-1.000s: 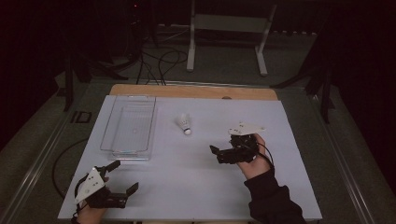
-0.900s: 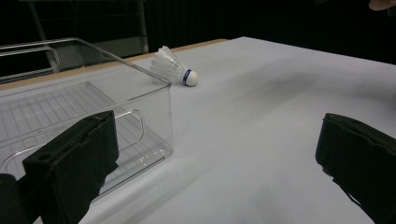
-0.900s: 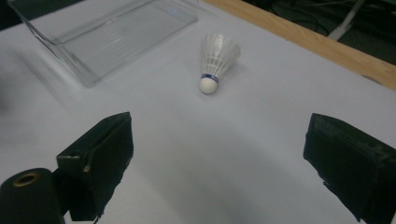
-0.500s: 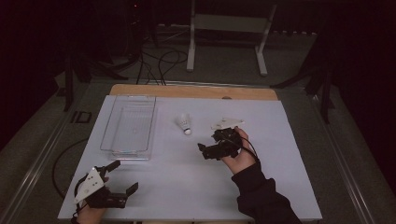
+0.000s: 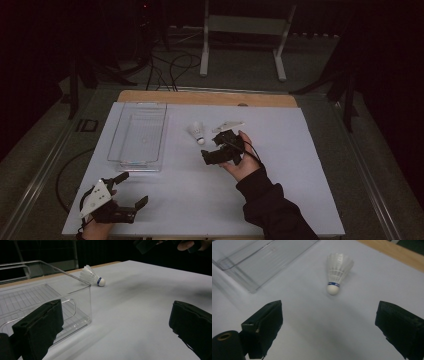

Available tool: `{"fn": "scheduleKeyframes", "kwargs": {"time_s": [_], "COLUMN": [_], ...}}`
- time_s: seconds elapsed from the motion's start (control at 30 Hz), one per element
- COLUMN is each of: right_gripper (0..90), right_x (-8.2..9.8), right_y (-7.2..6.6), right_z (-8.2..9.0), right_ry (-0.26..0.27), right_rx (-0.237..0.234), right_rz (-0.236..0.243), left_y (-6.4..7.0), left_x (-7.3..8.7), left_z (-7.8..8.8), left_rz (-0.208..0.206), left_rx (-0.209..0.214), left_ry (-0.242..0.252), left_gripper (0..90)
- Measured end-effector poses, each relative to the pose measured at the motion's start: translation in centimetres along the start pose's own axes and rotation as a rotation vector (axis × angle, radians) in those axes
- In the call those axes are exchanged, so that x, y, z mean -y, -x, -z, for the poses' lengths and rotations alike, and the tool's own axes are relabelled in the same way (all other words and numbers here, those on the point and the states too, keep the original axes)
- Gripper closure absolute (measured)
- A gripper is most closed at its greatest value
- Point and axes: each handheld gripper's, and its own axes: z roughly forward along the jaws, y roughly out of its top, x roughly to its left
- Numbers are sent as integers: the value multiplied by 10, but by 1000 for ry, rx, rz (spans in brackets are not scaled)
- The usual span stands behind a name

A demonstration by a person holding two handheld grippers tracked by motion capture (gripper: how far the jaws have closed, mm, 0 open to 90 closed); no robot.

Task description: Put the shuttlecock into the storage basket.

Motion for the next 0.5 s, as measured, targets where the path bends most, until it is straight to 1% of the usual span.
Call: {"fn": "scheduleKeyframes", "kwargs": {"time_s": [0.07, 0.17, 0.33, 0.37, 0.47, 0.5], "right_gripper": [79, 79, 79, 79, 79, 79], "right_x": [-2, -7, -12, -14, -17, -18], "right_y": [-1, 0, 0, -1, -2, -3], "right_z": [-3, -7, -12, -13, -17, -20], "right_ry": [-4, -16, -34, -39, -60, -70], "right_rx": [5, 12, 15, 7, 17, 28], "right_rz": [-11, -51, -68, -68, -77, -84], "left_y": [0, 0, 0, 0, 0, 0], "left_x": [0, 0, 0, 0, 0, 0], "left_z": [0, 0, 0, 0, 0, 0], "left_rz": [-2, -3, -4, -4, -4, -4], "left_rx": [-1, 0, 1, 0, 1, 1], "left_ry": [-1, -2, -5, -4, -4, -4], "left_gripper": [2, 2, 2, 1, 1, 2]}}
